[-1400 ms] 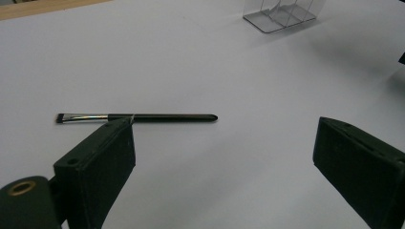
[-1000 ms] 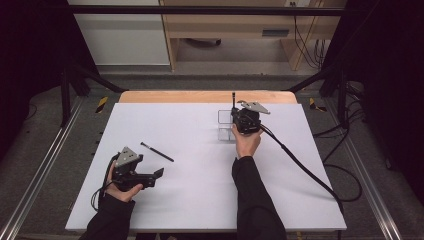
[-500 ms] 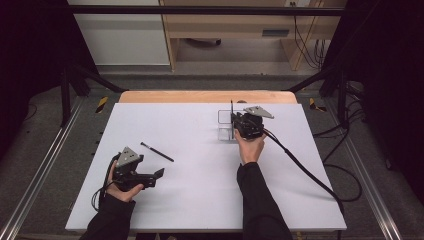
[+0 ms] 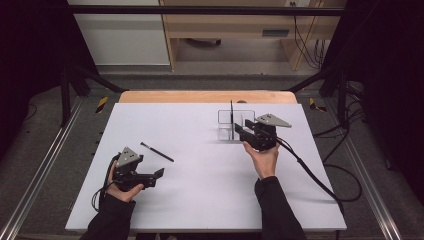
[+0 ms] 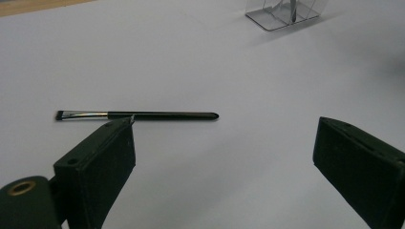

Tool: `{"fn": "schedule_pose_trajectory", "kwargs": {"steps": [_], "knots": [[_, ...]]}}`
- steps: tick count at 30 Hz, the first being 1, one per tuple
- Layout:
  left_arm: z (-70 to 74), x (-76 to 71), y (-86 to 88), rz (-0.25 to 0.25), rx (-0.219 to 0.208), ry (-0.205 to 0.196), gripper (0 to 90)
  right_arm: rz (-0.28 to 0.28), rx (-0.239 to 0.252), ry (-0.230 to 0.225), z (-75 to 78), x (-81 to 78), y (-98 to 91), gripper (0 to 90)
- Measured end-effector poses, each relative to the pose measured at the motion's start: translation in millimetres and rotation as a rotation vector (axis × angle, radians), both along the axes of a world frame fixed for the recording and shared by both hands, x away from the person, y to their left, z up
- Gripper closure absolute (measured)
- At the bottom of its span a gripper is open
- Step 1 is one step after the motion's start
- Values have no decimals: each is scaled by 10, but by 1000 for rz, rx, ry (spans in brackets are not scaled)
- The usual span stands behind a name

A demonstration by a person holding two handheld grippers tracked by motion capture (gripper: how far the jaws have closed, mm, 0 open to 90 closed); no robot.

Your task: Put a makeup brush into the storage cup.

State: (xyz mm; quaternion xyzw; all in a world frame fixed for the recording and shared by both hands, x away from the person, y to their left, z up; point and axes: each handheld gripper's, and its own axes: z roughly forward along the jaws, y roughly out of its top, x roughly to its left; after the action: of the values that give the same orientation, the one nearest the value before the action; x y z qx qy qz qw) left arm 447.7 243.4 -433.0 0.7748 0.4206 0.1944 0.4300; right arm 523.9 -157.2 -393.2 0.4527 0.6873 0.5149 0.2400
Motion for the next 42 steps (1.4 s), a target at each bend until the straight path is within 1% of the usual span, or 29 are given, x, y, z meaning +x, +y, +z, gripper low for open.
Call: {"fn": "schedule_pose_trajectory", "kwargs": {"steps": [5, 9, 10, 14, 17, 21, 24, 27, 30, 32, 35, 38, 40, 42], "knots": [[-8, 2, -5, 4, 1, 1, 62, 13, -13, 9, -20, -133, -111, 464], [-12, 2, -9, 9, 3, 2, 62, 32, -4, 5, -38, -233, -189, 417], [-14, 2, -10, 11, 3, 2, 62, 36, -12, 5, -38, -258, -202, 402], [-13, -1, -13, 12, 2, 0, 62, 63, -22, -11, -26, -371, -252, 346], [-15, -2, -14, 13, 0, 0, 62, 76, -18, -26, -14, -458, -298, 299], [-15, -1, -13, 14, 0, 1, 61, 80, -14, -34, -8, -565, -373, 248], [-13, -1, -10, 15, -4, -2, 61, 87, -10, -26, -30, -632, -430, 224], [-10, -2, -4, 16, -6, -3, 61, 87, -19, -23, -55, -696, -480, 190], [-9, -3, -4, 17, -7, -4, 59, 104, -2, -21, -75, -766, -526, 160], [-6, -6, -3, 22, -9, -6, 58, 104, -2, -23, -91, -807, -544, 144], [6, -14, 4, 26, -19, -10, 57, 99, -27, -13, -124, -860, -565, 117], [15, -18, 9, 27, -26, -13, 57, 96, -20, -9, -156, -905, -592, 108], [21, -21, 12, 28, -27, -14, 57, 90, -26, -6, -174, -922, -616, 102], [27, -24, 13, 30, -29, -16, 56, 84, -17, -10, -189, -928, -636, 102]]}}
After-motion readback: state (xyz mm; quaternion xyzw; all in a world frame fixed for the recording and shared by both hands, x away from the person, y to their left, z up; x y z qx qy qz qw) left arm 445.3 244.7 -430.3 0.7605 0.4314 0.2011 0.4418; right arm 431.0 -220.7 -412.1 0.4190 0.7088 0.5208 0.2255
